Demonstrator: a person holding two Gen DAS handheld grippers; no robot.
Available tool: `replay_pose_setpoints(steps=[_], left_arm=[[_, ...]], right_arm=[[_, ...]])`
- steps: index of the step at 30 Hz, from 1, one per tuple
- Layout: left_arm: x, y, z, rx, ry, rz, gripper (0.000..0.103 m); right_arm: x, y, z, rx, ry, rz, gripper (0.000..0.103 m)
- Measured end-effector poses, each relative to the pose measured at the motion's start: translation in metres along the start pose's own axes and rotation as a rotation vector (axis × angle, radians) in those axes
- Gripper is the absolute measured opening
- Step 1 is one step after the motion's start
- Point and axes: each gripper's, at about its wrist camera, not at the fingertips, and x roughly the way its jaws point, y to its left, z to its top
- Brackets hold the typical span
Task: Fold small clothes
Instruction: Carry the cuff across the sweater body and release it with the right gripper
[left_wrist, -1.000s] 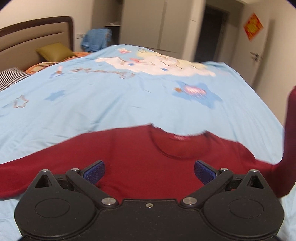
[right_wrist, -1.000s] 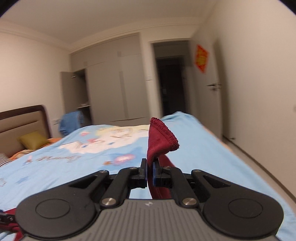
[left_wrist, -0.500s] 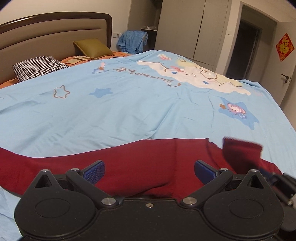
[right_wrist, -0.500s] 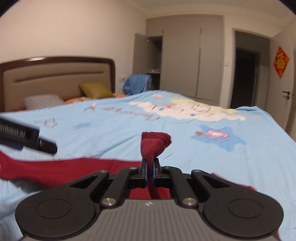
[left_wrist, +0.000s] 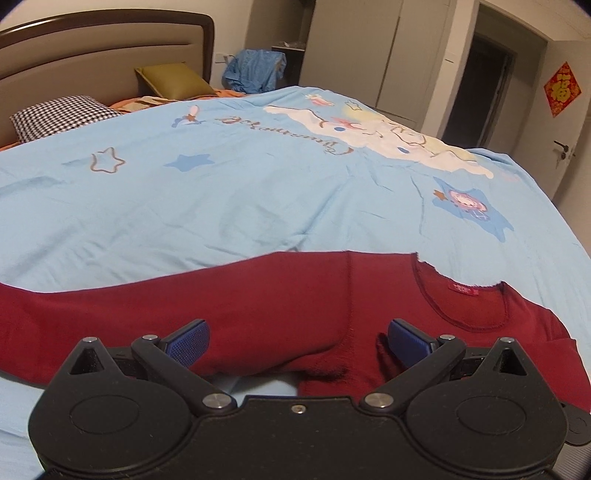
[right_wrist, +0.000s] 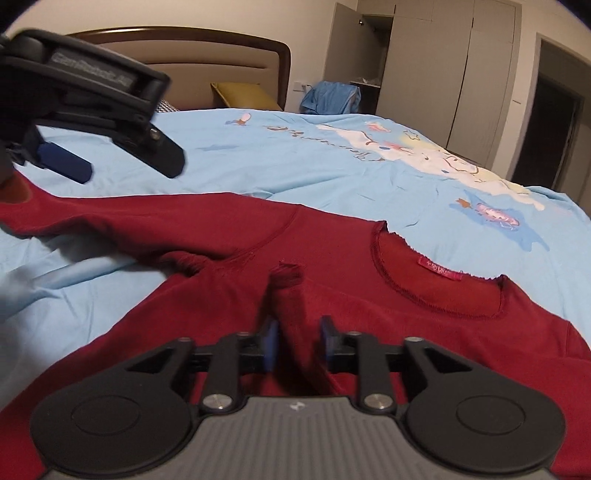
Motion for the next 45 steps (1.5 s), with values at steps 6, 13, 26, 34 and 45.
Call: replay_pose_setpoints(steps=[6,13,26,34,45], left_arm=[[0.023,-0.035,-0.016,0.07,0.025,-0.053,0.102],[0.055,-0.073,-0.046,0.207,0.014,0.047,0.102],[0.077,-0.082,-0.076,0.278,-0.013,0.132,0.103],[0.077,-0.083,-0.076,0.272,-0.009,0.13,0.103],[0.077,-0.083,-0.081,0.274,-0.03,0.136,0.103]], right_arm=[[-0.049,-0.039,-0.021,0.099,-0.034,0.0,0.082],[-0.092,-0.131,-0.053,0.271,-0.03,-0.226,0.09],[-0.064,-0.297,-0.089,0.805,-0.031,-0.187,0.043],[-0.07,-0.289,-0.085,0.714,-0.064,-0.279,0.007],[-0.113,-0.244,-0.097,0.53,-0.057,-0.366,0.033]])
